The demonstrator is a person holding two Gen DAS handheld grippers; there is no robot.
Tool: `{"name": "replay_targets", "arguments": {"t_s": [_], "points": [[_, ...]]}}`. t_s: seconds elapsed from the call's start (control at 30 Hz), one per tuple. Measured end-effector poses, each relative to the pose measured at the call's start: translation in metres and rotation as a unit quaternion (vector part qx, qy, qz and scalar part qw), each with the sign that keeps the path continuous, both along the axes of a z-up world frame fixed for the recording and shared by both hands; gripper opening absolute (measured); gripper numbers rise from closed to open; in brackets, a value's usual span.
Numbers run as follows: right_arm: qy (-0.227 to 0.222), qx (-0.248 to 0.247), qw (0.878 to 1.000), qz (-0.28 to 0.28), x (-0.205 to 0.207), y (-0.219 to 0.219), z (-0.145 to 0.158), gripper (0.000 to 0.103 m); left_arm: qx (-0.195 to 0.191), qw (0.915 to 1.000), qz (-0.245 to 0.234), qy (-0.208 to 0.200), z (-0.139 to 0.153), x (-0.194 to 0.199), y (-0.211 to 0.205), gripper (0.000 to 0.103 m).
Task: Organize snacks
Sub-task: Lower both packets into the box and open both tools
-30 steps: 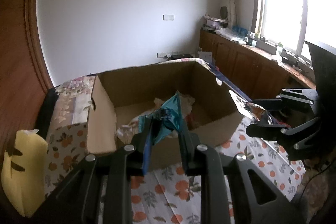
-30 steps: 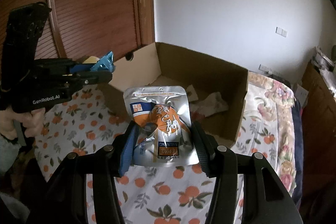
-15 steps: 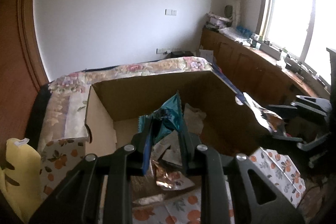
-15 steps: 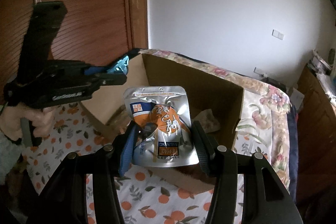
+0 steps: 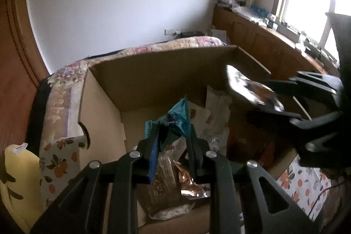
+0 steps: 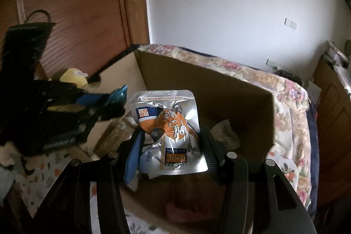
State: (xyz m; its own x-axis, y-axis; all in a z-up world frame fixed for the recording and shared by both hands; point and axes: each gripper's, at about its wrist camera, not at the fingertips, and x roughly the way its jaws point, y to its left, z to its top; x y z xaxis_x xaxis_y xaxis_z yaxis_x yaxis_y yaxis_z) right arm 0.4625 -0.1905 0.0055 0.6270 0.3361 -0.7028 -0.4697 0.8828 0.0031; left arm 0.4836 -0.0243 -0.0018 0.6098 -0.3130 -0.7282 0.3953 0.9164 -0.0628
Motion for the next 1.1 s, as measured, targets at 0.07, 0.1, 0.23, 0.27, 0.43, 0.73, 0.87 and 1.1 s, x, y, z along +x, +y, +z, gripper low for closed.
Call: {"name": "replay_targets", "arguments": {"t_s": [0.07, 0.1, 0.23, 0.27, 0.43, 0.73, 0.87, 1.1], "points": [[0.009, -0.01, 1.0, -0.003, 0.006, 0.003, -0.009, 0.053, 0.01, 0.9999, -0.008, 0.007, -0.004, -0.001, -0.004, 0.02], [0.013, -0.012, 1.0, -0.005, 0.008, 0.003, -0.013, 0.053, 0.019, 0.9996, -0.015, 0.015, -0.008, 0.0, -0.008, 0.021], [0.031, -0.016, 0.999, -0.009, 0.013, 0.003, -0.025, 0.053, 0.039, 0.9981, -0.028, 0.04, -0.02, 0.003, -0.016, 0.021], [0.034, -0.01, 0.999, -0.009, 0.013, 0.002, -0.023, 0.053, 0.04, 0.9978, -0.028, 0.045, -0.022, 0.004, -0.016, 0.021], [0.054, -0.014, 0.998, -0.013, 0.019, 0.003, -0.025, 0.053, 0.04, 0.9968, -0.025, 0.064, -0.032, 0.007, -0.018, 0.021], [0.096, -0.042, 0.994, -0.025, 0.02, -0.002, -0.035, 0.057, 0.022, 0.9955, -0.012, 0.091, -0.034, 0.009, -0.009, 0.023], [0.108, -0.041, 0.993, -0.031, 0.019, -0.006, -0.038, 0.057, 0.022, 0.9957, -0.01, 0.089, -0.033, 0.005, -0.01, 0.023], [0.124, -0.019, 0.991, -0.051, 0.023, -0.017, -0.04, 0.059, 0.011, 0.995, -0.003, 0.099, -0.029, 0.003, -0.007, 0.025]]}}
